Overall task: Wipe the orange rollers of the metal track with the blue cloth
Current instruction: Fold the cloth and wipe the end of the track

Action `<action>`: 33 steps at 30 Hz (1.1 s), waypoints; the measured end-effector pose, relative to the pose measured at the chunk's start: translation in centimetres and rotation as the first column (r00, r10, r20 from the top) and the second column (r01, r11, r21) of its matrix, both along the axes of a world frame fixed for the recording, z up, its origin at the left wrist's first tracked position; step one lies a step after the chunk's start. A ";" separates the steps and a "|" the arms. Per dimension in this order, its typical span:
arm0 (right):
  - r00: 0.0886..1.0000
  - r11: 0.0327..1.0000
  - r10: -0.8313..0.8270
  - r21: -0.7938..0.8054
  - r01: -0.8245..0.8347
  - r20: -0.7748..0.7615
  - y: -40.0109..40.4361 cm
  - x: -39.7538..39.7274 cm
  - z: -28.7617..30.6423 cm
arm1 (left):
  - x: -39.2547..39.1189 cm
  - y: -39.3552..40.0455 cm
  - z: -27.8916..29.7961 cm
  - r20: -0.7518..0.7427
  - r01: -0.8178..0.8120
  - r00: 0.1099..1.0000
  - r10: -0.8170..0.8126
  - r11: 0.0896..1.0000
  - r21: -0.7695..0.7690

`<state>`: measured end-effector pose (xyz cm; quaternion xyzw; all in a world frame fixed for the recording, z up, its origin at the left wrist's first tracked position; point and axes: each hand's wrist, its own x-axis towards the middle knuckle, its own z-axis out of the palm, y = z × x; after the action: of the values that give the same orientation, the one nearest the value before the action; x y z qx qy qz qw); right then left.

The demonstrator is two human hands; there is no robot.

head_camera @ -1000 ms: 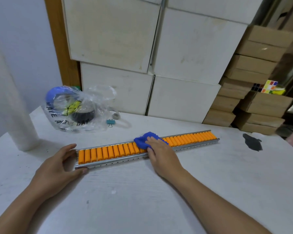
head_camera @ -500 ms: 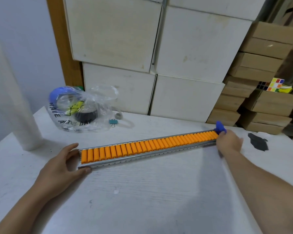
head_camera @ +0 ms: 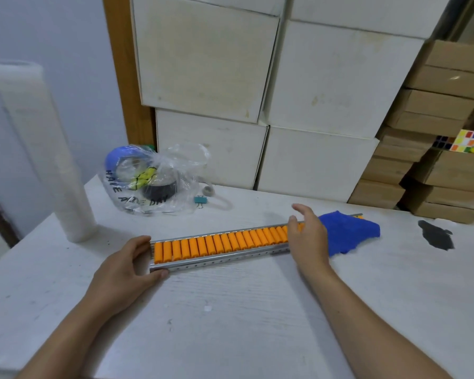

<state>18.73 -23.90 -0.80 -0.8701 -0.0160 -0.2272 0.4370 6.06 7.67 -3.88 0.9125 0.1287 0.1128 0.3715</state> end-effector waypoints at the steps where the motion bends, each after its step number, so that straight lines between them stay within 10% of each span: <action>1: 0.998 0.996 -0.063 -0.067 0.063 0.006 -1.9 0.5 -0.6 | 0.0 0.0 0.0 0.002 0.001 1.000 -0.001 1.000 0.000; 6: 0.936 0.916 -0.262 -0.366 0.163 -0.237 -8.4 2.9 -3.1 | 0.1 0.0 -0.2 -0.001 0.004 1.000 -0.004 1.000 0.005; 11: 0.960 0.900 -0.276 -0.362 0.243 -0.042 -11.8 6.0 -2.8 | 0.1 0.2 -0.3 -0.019 0.007 1.000 -0.008 1.000 -0.008; 19: 0.734 0.634 -0.674 0.444 0.633 -0.083 -15.4 5.5 2.8 | 0.1 0.3 -0.3 -0.025 0.025 0.999 -0.026 0.999 -0.040; 27: 0.981 0.853 -0.092 0.522 -0.010 0.169 0.6 -1.9 5.3 | -0.1 0.0 0.0 -0.026 0.010 1.000 -0.011 1.000 -0.029; 30: 0.897 0.908 0.391 0.077 -0.413 0.205 7.8 -5.2 2.7 | -0.1 0.0 0.0 -0.035 0.007 0.999 -0.008 1.000 -0.029; 33: 0.671 0.640 0.732 -0.459 -0.616 0.121 13.8 -7.2 -1.7 | -0.2 0.2 0.1 -0.022 0.036 0.999 -0.038 0.996 -0.084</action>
<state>11.51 -10.14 -2.48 -0.8218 -0.4520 -0.1651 0.3051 5.89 7.89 -3.74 0.8996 0.1206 0.0898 0.4099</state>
